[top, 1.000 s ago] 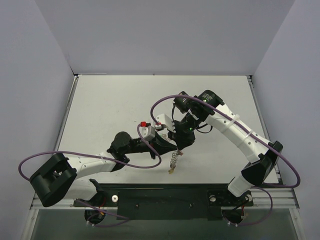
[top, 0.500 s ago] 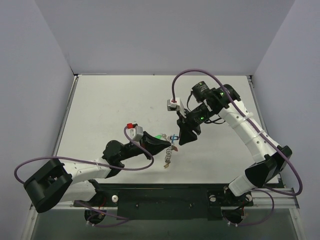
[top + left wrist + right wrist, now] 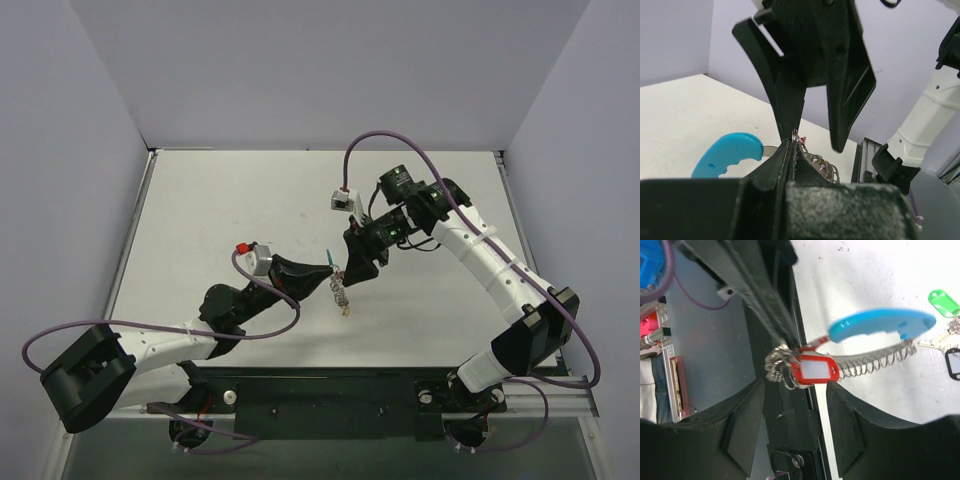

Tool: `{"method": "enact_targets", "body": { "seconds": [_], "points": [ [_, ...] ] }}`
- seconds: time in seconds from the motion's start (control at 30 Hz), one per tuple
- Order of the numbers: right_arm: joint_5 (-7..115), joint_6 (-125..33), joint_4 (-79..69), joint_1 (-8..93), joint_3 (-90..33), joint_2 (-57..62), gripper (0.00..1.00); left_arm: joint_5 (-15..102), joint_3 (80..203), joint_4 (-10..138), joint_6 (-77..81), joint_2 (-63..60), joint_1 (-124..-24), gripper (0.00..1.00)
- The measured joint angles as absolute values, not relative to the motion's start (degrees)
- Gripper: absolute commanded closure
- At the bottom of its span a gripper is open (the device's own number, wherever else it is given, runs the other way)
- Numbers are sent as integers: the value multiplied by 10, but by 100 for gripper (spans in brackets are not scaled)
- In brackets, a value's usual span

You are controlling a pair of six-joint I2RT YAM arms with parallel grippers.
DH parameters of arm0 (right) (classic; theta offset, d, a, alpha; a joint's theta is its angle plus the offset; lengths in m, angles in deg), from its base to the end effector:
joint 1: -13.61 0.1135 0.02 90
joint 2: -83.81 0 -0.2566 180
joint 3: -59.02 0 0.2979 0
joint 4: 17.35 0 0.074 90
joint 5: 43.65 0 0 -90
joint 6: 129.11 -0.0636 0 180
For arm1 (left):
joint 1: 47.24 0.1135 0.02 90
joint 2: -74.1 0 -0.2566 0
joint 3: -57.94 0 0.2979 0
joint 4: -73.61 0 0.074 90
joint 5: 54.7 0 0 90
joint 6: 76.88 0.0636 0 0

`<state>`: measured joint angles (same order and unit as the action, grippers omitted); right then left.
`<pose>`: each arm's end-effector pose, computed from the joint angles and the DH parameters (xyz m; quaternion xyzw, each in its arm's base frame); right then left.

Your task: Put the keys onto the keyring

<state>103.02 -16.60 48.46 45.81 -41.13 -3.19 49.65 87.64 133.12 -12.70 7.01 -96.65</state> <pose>0.2786 0.2383 0.3509 -0.5181 0.6708 0.4718 0.2428 0.1718 -0.2247 0.2200 0.2147 0.5211 -0.5576 0.6095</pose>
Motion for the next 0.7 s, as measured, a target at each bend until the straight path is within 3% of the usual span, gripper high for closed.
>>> {"method": "enact_targets", "body": {
  "seconds": [0.37,0.7],
  "points": [
    [989,-182,441,461,-394,-32,51,478,874,1338,-124,81,-967,100],
    [988,-151,437,498,-394,-32,66,474,864,1339,-140,81,-967,100]
  ]
}}
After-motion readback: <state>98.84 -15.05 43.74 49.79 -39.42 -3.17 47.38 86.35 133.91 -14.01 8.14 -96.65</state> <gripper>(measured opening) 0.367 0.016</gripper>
